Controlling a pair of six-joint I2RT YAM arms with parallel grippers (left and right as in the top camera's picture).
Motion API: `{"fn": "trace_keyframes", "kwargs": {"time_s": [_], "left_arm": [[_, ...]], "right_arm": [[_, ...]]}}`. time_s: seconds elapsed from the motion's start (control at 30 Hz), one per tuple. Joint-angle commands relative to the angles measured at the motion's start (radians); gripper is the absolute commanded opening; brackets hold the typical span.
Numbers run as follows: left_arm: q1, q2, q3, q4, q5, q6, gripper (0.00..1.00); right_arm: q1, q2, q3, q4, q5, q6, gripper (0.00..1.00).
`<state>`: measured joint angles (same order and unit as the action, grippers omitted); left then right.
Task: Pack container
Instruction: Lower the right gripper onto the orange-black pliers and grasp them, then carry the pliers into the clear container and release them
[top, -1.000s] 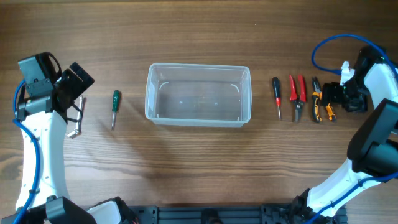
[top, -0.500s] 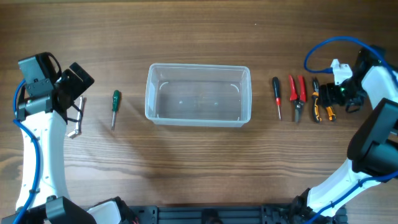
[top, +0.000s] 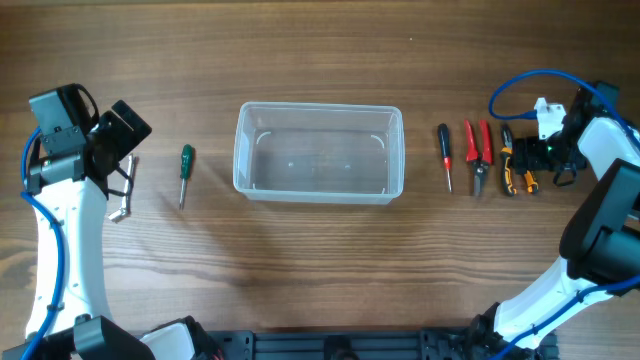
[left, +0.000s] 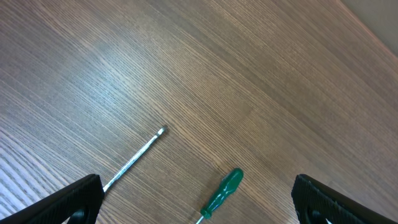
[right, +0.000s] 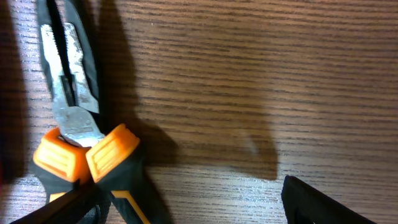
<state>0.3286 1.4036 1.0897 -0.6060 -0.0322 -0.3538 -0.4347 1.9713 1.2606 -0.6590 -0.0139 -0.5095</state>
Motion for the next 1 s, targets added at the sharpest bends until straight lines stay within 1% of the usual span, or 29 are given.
{"fn": "trace_keyframes", "kwargs": {"time_s": [0.0,0.03,0.1,0.2,0.23,0.27,0.3,0.33,0.43,0.53,0.57,0.67,0.73,0.77,0.83,0.9,0.97], "left_arm": [[0.005,0.0,0.023,0.003,-0.01,0.008,1.0],[0.005,0.0,0.023,0.003,-0.01,0.008,1.0],[0.005,0.0,0.023,0.003,-0.01,0.008,1.0],[0.005,0.0,0.023,0.003,-0.01,0.008,1.0],[0.005,0.0,0.023,0.003,-0.01,0.008,1.0],[0.005,0.0,0.023,0.003,-0.01,0.008,1.0],[0.005,0.0,0.023,0.003,-0.01,0.008,1.0],[0.005,0.0,0.023,0.003,-0.01,0.008,1.0],[0.005,0.0,0.023,0.003,-0.01,0.008,1.0],[0.005,0.0,0.023,0.003,-0.01,0.008,1.0],[0.005,0.0,0.023,0.003,-0.01,0.008,1.0],[0.005,0.0,0.023,0.003,-0.01,0.009,1.0],[0.005,0.0,0.023,0.003,-0.01,0.008,1.0],[0.005,0.0,0.023,0.003,-0.01,0.008,1.0],[0.005,0.0,0.023,0.003,-0.01,0.008,1.0],[0.005,0.0,0.023,0.003,-0.01,0.008,1.0],[0.005,0.0,0.023,0.003,-0.01,0.008,1.0]], "right_arm": [[0.01,0.018,-0.013,-0.004,-0.002,0.012,0.85],[0.01,0.019,-0.013,-0.008,-0.002,0.015,0.72],[0.01,0.019,-0.013,-0.012,-0.002,0.043,0.57],[0.01,0.019,-0.029,-0.024,-0.002,0.088,0.27],[0.01,0.019,-0.041,-0.025,-0.002,0.102,0.2],[0.01,0.019,-0.059,-0.02,-0.001,0.113,0.16],[0.01,0.019,-0.098,-0.007,-0.002,0.121,0.07],[0.01,0.019,-0.117,0.005,-0.002,0.137,0.04],[0.01,0.018,-0.126,0.014,-0.014,0.206,0.04],[0.01,0.005,-0.049,-0.076,-0.049,0.29,0.04],[0.01,-0.01,-0.011,-0.121,-0.056,0.315,0.04],[0.033,-0.086,0.187,-0.358,-0.085,0.389,0.04],[0.059,-0.132,0.28,-0.451,-0.116,0.389,0.04],[0.095,-0.185,0.364,-0.51,-0.122,0.417,0.04],[0.174,-0.276,0.472,-0.557,-0.122,0.465,0.04],[0.262,-0.344,0.522,-0.561,-0.122,0.51,0.04],[0.395,-0.4,0.53,-0.541,-0.122,0.58,0.04]]}}
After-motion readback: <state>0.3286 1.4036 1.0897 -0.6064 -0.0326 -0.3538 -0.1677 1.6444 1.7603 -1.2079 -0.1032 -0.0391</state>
